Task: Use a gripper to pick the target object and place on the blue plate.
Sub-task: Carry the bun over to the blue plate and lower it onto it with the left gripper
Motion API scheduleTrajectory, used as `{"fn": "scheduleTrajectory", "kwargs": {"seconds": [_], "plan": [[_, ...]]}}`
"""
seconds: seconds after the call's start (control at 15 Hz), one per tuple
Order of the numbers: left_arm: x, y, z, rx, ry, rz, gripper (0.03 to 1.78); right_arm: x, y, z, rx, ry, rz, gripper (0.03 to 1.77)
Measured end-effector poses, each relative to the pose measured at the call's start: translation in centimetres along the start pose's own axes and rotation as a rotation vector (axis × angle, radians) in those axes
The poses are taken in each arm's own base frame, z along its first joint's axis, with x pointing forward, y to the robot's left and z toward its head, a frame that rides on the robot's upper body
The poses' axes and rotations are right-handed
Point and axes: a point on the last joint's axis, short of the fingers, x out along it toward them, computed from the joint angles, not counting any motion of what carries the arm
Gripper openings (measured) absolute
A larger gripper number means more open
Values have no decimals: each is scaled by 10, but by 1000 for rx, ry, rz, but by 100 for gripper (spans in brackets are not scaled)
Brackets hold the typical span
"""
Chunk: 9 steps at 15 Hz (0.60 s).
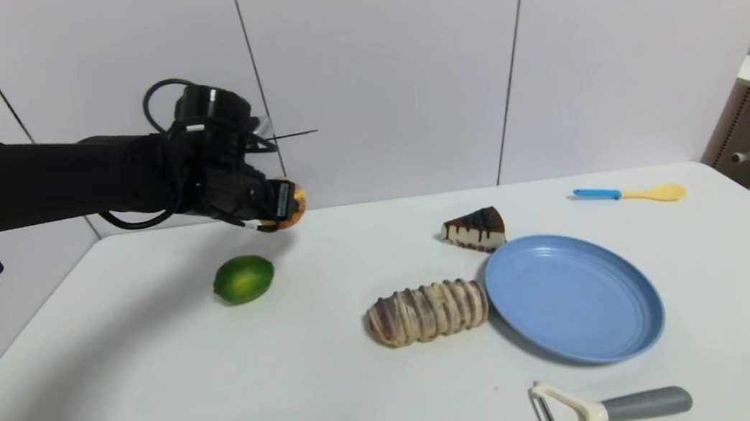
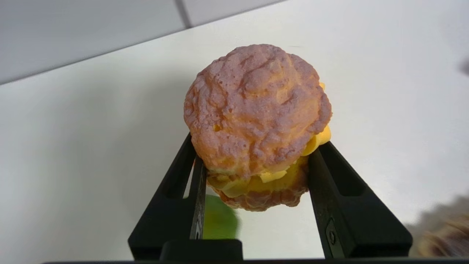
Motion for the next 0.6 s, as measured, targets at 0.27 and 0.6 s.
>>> {"fn": "scheduleTrajectory", "kwargs": {"seconds": [0.27,0.6], "plan": [[-13,-63,2,102,-35,-210,82,0,0,0,0,0,0,170],[-8,-139,-6,205,-106,-426,82,0,0,0,0,0,0,170]]}}
